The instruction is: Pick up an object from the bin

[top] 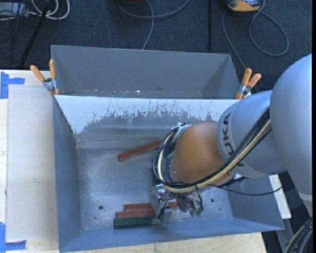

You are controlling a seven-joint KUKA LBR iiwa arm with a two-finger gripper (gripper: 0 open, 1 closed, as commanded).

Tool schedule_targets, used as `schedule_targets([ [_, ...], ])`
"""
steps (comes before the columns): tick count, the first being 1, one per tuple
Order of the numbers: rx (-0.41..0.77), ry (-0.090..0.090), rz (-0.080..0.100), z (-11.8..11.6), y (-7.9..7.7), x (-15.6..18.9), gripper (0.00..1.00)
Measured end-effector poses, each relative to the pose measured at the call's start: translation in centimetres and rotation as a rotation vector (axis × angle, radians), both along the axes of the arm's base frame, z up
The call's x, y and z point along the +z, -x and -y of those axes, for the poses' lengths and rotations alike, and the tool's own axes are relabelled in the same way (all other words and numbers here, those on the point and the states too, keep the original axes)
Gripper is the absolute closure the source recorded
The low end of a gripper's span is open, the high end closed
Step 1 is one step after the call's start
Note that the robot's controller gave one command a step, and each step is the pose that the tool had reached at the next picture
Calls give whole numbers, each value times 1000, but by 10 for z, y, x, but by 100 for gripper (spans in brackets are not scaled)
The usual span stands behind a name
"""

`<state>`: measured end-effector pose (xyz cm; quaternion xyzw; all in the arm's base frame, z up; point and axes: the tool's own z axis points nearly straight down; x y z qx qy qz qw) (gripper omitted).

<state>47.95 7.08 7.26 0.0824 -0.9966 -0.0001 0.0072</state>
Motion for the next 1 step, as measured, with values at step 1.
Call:
schedule_targets([
  [1, -2, -2, 20, 0, -4, -2, 0],
])
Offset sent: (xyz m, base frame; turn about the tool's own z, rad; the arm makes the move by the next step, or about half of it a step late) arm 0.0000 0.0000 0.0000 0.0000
